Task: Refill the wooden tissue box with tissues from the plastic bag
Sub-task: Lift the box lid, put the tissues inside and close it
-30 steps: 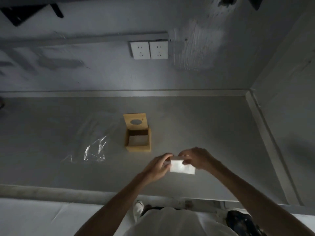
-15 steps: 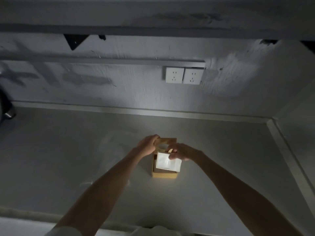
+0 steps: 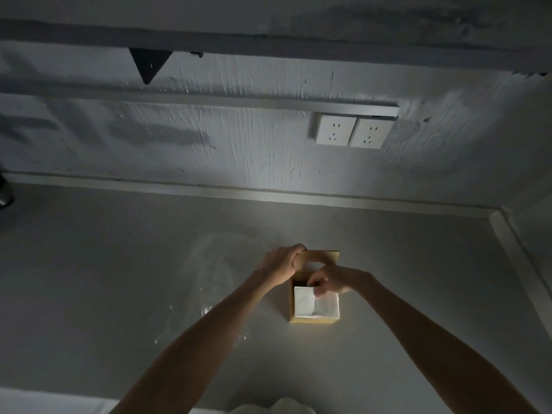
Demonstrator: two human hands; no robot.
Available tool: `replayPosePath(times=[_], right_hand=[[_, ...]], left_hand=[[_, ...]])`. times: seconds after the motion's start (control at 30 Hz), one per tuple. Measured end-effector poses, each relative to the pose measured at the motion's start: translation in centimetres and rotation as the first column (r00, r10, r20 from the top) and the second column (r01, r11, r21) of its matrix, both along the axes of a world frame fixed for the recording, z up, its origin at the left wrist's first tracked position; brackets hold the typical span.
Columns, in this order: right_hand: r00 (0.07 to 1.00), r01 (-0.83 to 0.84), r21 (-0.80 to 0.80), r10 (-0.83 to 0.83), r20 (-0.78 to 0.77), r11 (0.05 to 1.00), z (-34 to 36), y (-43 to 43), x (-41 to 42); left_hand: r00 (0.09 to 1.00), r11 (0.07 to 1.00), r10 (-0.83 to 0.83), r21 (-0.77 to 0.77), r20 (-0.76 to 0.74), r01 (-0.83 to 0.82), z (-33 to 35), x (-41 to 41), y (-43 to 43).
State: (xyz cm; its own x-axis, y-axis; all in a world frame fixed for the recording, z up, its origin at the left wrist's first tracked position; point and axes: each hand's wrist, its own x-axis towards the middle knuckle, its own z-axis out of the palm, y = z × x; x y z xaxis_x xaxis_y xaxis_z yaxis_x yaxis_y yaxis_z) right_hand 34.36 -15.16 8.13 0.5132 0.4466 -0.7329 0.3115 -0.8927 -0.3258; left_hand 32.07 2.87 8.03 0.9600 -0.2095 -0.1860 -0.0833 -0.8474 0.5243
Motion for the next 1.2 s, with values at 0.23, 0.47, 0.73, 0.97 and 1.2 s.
replayPosePath(times=[0.23, 0.47, 0.73, 0.97, 1.2], right_hand=[[0.997, 0.019, -0.025, -0.017, 0.076, 0.999, -1.6, 1.0, -0.1], [0.987, -0.047, -0.108, 0.063, 0.15, 0.993, -3.0, 1.9, -0.9], [0.994, 0.026, -0.248, 0.002, 0.11, 0.968, -3.5, 3.4, -1.5], [0.988, 0.133, -0.262, -0.149, -0.045, 0.956, -3.0, 4.7, -1.0], [0.984, 0.155, -0.23, -0.171, -0.052, 0.961, -2.2, 5.8, -1.8]], left_hand=[[0.999, 0.999, 0.024, -0.028, 0.027, -0.024, -0.8, 0.3, 0.1], [0.999, 0.999, 0.015, -0.037, 0.045, -0.014, -1.5, 0.4, 0.3], [0.999, 0.999, 0.015, -0.036, 0.044, -0.013, -1.9, 0.5, 0.2], [0.999, 0.998, -0.018, -0.052, 0.039, 0.02, -1.5, 0.1, -0.1], [0.998, 0.991, 0.048, -0.124, 0.049, -0.041, -1.5, -1.0, -0.9]])
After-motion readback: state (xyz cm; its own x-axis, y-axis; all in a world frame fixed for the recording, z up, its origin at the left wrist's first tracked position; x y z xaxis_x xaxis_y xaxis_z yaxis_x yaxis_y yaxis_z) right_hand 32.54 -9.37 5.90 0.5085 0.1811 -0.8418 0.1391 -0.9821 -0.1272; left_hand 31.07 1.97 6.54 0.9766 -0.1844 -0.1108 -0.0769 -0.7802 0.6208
